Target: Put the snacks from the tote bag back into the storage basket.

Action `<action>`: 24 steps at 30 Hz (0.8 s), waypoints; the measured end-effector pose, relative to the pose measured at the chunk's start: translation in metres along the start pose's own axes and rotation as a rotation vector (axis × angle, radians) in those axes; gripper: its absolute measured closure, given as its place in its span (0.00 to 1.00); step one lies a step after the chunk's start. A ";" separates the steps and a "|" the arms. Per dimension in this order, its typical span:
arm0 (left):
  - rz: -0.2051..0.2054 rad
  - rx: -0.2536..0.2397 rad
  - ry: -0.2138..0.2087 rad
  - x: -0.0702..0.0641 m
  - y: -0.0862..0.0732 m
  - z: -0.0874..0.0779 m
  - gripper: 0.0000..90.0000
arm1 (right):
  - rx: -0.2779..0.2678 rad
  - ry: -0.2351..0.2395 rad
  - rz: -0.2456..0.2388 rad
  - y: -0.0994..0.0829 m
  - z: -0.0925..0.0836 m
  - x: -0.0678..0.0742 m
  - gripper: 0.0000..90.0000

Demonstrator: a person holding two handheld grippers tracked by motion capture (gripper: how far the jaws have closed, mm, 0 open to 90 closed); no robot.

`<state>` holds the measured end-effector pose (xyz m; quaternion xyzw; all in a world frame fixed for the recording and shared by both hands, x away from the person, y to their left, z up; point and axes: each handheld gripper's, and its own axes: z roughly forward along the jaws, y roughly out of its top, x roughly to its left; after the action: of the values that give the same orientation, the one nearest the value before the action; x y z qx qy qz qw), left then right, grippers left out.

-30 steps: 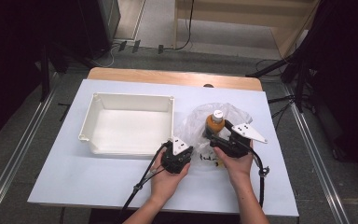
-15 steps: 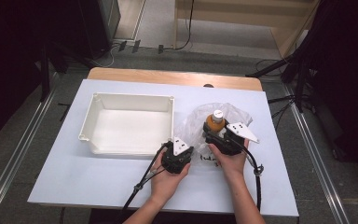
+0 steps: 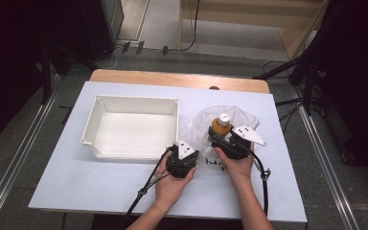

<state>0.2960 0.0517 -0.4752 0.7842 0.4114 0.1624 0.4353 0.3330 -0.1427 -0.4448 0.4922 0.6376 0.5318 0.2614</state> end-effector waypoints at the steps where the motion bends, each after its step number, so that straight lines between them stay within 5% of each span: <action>1: -0.001 -0.001 0.000 0.000 0.000 0.000 0.98 | 0.002 0.001 0.000 0.001 -0.001 -0.001 0.34; 24: -0.003 -0.012 0.003 -0.001 0.000 -0.001 0.95 | -0.100 0.025 -0.003 0.057 -0.053 0.014 0.34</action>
<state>0.2946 0.0517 -0.4747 0.7808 0.4122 0.1656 0.4394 0.3020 -0.1549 -0.3728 0.4709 0.6142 0.5688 0.2784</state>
